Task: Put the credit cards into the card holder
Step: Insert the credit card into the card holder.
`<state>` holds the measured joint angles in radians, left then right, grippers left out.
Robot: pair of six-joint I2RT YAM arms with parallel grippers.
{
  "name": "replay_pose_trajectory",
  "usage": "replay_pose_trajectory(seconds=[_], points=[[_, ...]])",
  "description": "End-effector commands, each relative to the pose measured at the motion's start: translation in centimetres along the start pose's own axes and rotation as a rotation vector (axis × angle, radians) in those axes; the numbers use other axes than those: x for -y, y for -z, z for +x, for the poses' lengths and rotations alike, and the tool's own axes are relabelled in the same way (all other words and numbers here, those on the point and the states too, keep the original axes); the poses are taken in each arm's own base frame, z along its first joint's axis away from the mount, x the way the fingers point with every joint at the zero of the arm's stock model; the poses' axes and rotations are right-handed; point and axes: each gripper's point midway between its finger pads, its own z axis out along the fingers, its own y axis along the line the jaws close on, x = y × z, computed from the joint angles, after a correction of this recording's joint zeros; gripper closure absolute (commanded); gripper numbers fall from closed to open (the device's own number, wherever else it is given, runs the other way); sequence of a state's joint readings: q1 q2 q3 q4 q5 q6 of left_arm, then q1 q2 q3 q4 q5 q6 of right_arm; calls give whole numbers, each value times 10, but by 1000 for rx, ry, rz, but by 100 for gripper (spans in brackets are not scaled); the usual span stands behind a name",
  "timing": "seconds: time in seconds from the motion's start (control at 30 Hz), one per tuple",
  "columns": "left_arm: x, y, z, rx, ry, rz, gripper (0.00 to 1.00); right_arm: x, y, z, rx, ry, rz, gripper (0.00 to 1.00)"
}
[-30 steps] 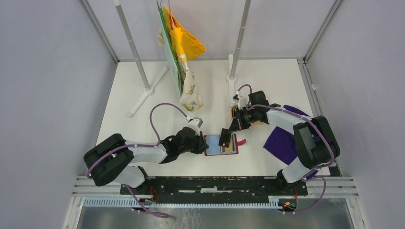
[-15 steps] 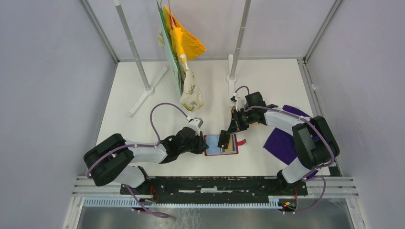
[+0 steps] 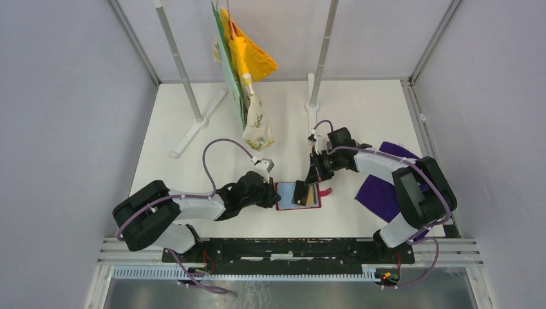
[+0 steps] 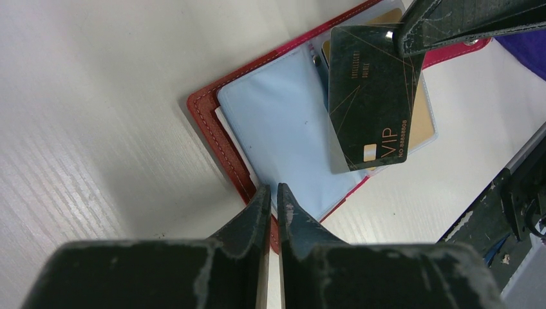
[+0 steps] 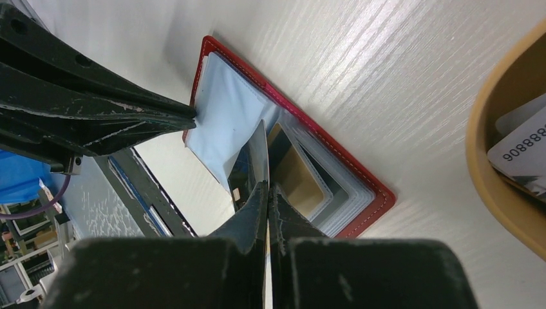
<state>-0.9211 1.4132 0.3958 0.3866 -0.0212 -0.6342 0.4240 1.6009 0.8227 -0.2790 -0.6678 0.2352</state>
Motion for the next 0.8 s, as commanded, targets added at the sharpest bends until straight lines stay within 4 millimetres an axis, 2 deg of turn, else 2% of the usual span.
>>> replay_pose_trajectory(seconds=[0.0, 0.77], points=[[11, 0, -19, 49, -52, 35, 87, 4, 0, 0, 13, 23, 36, 100], [23, -1, -24, 54, -84, 90, 86, 4, -24, 0, -135, 6, 7, 100]])
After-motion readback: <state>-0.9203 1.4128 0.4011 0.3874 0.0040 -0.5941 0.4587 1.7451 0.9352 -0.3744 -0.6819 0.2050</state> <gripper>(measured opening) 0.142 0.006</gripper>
